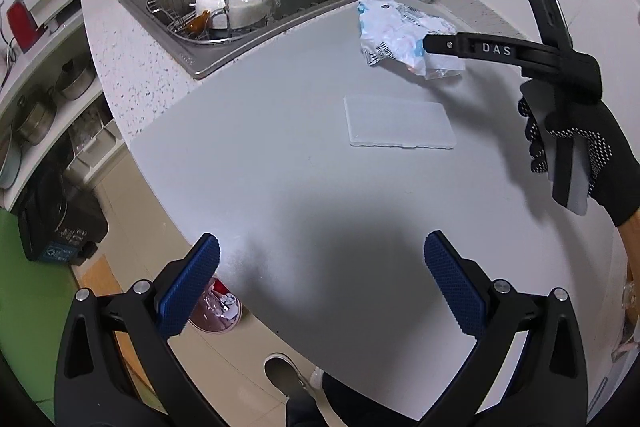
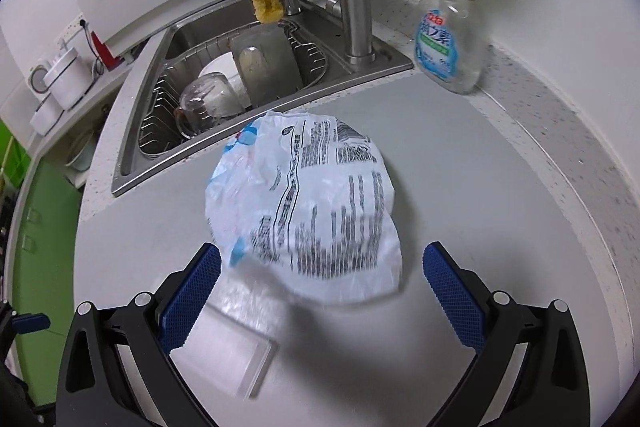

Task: Collect trash
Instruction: 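Grasp the crumpled printed wrapper with the right tool while the left tool grasps the white tray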

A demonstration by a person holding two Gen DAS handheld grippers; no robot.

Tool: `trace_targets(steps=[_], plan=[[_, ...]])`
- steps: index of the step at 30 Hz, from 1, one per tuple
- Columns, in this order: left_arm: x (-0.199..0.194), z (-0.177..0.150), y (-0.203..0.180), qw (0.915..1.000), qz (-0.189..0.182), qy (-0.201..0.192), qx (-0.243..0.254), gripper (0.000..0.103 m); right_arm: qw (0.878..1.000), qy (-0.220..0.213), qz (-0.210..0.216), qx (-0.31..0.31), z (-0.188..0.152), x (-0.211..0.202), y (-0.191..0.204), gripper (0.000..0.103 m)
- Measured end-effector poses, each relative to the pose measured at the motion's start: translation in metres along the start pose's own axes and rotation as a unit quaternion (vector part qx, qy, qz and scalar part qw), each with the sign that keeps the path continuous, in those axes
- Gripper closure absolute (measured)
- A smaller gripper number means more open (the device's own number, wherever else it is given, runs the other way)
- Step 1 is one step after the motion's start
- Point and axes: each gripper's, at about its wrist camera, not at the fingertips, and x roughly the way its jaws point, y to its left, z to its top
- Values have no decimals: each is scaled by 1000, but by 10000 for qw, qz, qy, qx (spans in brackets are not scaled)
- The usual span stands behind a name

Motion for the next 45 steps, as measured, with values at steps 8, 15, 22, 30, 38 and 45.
trace_targets(steps=[8,15,22,30,38,45], plan=[[4,2,2,10000,-14,36,-48,3,9999,96,58,-132,4,13,3,46],[6,6,-1,10000,-60,37,13,3,9998,112,142,11,3,10,-1,75],[5,14,-5,9996,-204,-55,187,3,9998,-49,-13,198,-1,-12,-5,89],[12,41,-25,9948,-460,-163,896,3,9978,-164,-277,581,-29,-71,-18,90],[35,72,-51,9765,-821,-132,1988,3,9925,-308,-593,1020,-76,-137,-33,91],[58,88,-77,9472,-1024,-30,3039,3,9870,-371,-762,1368,-99,-162,-41,91]])
